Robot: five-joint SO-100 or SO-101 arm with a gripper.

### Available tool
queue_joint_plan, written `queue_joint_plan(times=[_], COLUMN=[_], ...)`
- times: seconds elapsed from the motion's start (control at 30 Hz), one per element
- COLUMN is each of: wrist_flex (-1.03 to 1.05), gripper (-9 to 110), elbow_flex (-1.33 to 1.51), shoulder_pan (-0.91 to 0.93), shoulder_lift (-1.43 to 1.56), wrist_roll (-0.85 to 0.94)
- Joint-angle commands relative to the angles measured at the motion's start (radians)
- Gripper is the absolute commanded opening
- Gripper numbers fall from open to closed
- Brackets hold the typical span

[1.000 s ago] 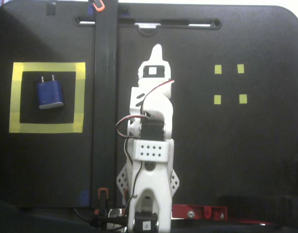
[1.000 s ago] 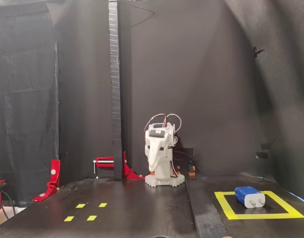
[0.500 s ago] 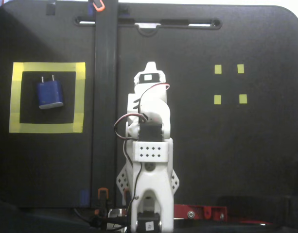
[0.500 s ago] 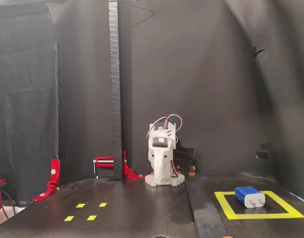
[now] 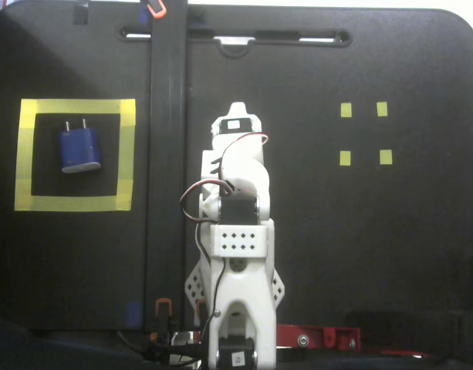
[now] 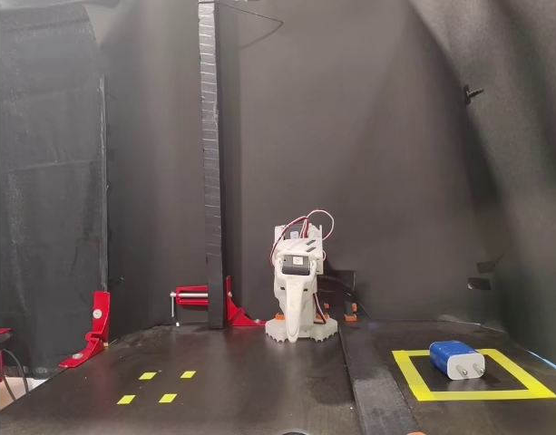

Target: Grasp the block and place it in the designated area.

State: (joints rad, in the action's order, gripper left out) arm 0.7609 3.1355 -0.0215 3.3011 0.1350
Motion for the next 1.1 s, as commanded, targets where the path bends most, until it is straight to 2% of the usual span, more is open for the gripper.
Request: queue_joint_plan(times=[0.0, 1.07], wrist_flex=[0.002, 0.002], gripper=[0, 0], elbow_flex=[0.006, 0.006], shoulder_pan=[0.011, 0.026], shoulder_lift=[0.006, 0.006], wrist_roll=[-0.021, -0.046])
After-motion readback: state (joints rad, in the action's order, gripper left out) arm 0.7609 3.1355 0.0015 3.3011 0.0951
